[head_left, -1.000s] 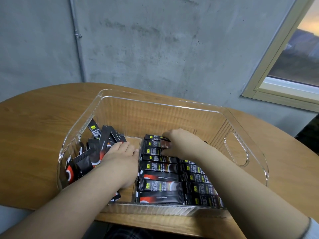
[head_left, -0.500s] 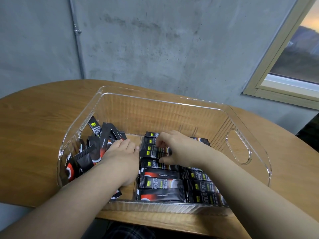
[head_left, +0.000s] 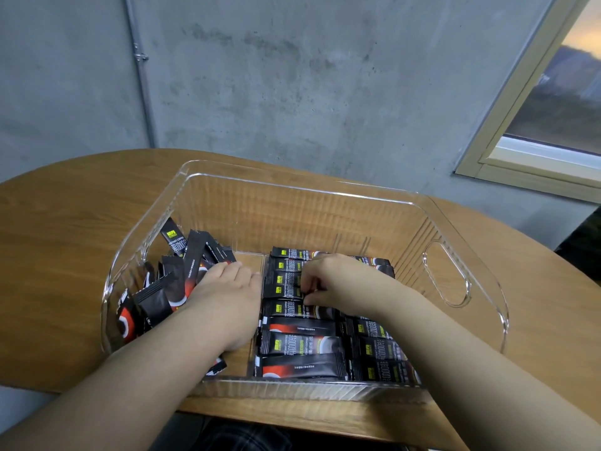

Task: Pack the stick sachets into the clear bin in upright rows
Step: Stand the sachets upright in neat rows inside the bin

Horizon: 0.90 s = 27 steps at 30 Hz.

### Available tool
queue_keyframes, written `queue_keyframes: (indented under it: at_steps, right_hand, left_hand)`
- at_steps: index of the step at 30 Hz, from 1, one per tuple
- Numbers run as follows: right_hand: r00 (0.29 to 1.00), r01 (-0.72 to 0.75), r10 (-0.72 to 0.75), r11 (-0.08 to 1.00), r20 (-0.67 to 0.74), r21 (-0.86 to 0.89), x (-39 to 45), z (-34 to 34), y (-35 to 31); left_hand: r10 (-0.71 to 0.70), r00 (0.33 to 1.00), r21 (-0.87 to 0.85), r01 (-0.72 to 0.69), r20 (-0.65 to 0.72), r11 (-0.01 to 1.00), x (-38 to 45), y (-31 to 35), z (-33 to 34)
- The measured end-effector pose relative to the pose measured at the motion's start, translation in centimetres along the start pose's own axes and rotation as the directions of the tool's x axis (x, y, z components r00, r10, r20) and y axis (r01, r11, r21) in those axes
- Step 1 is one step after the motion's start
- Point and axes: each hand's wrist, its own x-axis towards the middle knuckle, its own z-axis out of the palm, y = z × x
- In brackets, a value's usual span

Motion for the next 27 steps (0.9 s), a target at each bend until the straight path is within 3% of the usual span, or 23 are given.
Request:
queue_keyframes:
  at_steps: [14, 27]
  right_hand:
    - [0.997, -0.073, 0.073, 0.996, -0.004, 0.051, -0.1, 0.1, 0.3]
    - [0.997, -0.054, 0.059, 0.994, -0.058, 0.096, -0.1, -1.0, 0.3]
  left_hand:
    - [0.013, 0.997, -0.105, -0.021, -0.073, 0.994, 0.0, -0.1, 0.3]
    - [-0.002, 0.998, -0.08, -0.003, -0.064, 0.997, -0.2, 0.0, 0.1]
